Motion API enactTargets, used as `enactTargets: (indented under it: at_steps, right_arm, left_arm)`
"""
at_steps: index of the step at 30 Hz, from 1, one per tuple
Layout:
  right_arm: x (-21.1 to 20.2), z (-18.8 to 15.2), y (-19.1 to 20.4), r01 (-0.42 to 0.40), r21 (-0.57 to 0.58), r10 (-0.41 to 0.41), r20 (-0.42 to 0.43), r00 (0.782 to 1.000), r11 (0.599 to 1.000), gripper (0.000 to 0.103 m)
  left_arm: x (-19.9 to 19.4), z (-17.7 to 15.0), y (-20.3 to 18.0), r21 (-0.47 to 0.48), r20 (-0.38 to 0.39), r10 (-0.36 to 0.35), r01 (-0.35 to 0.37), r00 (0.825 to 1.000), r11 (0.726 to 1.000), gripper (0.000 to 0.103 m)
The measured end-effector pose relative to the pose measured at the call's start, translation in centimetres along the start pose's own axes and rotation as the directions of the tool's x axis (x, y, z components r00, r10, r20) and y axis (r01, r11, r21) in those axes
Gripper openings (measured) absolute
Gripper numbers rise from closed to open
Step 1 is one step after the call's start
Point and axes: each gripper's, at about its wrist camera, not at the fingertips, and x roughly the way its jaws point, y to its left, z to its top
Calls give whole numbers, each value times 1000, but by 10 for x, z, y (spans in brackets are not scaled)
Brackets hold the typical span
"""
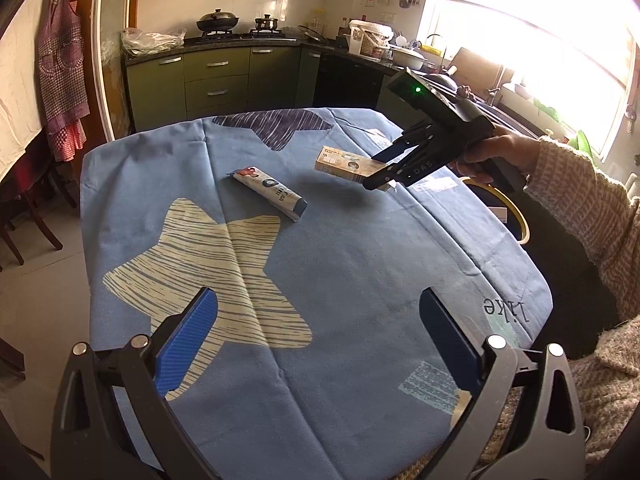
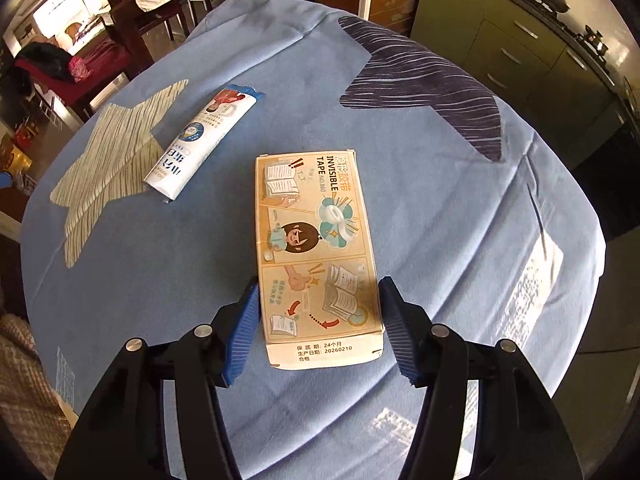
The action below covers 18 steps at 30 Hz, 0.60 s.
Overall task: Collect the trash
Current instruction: 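Carry the tape box over the bin and open the right tool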
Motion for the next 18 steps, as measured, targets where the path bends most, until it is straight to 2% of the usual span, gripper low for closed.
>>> enactTargets:
  at_steps: [6, 8, 11, 14, 18]
  right_arm:
    - [-44, -36, 12, 12, 41, -16, 83, 996, 999, 58]
    - [-63, -58, 17, 38, 69, -45, 98, 994, 997, 58]
    - [-89, -98, 2, 92, 148, -108, 108, 988, 985, 58]
    - [-121, -154, -22, 143, 260, -175, 106, 979, 955, 58]
    - [-143, -221, -60, 230, 419, -277, 55, 959, 878, 58]
  left_arm:
    - [-4, -2, -18, 43, 5, -9, 9, 1000, 999, 96]
    - [-5, -1, -23, 53, 7, -17, 17, 1000, 998, 96]
    - [-5, 0, -31, 76, 10, -28, 27, 1000, 997, 96]
    - [-3, 1, -41, 95, 7, -45, 44, 999, 994, 96]
    - [3, 2, -51, 111, -4, -64, 64, 998, 992, 96]
